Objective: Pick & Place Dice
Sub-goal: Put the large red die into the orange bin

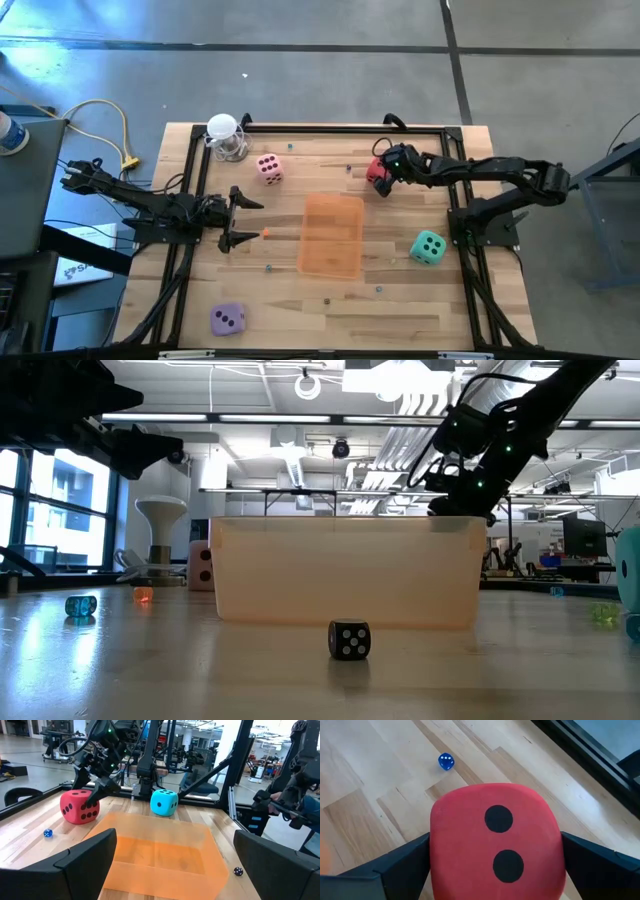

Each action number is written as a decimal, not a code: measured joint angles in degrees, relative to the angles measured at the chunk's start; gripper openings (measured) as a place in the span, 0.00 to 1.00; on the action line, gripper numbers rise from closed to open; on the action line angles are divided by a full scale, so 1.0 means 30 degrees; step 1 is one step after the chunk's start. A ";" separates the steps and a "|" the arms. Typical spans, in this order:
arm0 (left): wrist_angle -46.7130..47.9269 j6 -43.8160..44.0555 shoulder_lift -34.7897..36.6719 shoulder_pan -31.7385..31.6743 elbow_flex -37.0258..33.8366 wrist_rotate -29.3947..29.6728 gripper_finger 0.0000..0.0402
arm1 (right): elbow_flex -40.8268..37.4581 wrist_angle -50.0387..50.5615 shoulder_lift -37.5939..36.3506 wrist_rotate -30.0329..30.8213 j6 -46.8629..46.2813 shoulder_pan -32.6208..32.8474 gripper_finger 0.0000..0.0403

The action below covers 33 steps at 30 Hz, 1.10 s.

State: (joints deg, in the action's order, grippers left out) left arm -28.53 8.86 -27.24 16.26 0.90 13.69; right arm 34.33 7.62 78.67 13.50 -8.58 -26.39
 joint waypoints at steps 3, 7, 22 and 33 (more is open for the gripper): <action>-0.0003 0.0007 0.0000 0.0003 -0.0005 0.0000 0.97 | -0.0012 0.0024 0.0030 -0.0042 -0.0502 -0.0007 0.99; 0.0005 0.0016 0.0000 0.0001 0.0000 0.0000 0.97 | -0.0015 0.0036 0.0045 -0.0086 -0.1027 -0.0007 0.97; -0.0001 0.0051 0.0000 -0.0005 0.0001 0.0000 0.97 | -0.0138 0.0012 -0.1795 -0.0429 -0.1217 0.1051 0.88; -0.0001 -0.0160 0.0000 -0.0002 -0.0005 0.0000 0.97 | -0.0087 -0.3648 -0.5708 -0.0072 -0.0623 0.4736 0.89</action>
State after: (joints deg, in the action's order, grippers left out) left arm -28.53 8.38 -27.24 16.26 0.89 13.69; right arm 34.06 -3.32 61.55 13.28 -10.45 -12.18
